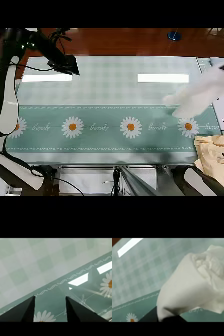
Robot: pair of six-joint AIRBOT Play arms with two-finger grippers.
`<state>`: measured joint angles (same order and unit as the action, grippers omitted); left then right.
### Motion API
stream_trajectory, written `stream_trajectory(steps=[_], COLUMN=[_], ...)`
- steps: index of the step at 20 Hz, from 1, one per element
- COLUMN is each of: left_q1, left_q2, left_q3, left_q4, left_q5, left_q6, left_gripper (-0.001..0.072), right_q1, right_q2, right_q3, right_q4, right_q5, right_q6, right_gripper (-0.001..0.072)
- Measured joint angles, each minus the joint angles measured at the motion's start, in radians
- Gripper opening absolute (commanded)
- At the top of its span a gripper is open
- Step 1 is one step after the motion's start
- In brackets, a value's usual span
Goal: Fold the shirts.
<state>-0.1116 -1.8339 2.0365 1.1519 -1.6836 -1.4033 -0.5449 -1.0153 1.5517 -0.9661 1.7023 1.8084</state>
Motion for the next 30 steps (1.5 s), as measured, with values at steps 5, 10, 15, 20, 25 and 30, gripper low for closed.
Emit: stream_trajectory(steps=[5,10,15,20,25,30], left_q1=[0.023,0.074,0.158,0.244,0.316,0.367], left_q2=[0.0,0.003,0.007,0.008,0.008,0.006], left_q3=[0.0,0.0,0.0,0.0,0.0,0.0], left_q4=[-0.003,-0.057,-0.077,-0.084,-0.094,-0.097], left_q5=[-0.001,-0.008,-0.008,-0.006,-0.003,-0.003], left_q6=[0.002,0.004,0.012,0.015,0.015,0.015], left_gripper=[0.0465,0.0465,0.0465,0.0464,0.0464,0.0464], right_q1=[-0.256,-0.422,-0.466,-0.474,-0.483,-0.622], right_q2=[0.077,0.109,0.115,0.116,0.127,0.148], right_q3=[0.002,0.002,-0.009,-0.122,-0.254,-0.34], right_q4=[-0.008,-0.044,-0.186,-0.292,-0.465,-0.607], right_q5=[0.113,0.143,0.147,0.146,0.146,0.146], right_q6=[0.011,0.04,0.067,0.069,0.024,-0.064], right_gripper=[0.0013,0.0012,0.0012,0.0013,0.0013,0.0013])
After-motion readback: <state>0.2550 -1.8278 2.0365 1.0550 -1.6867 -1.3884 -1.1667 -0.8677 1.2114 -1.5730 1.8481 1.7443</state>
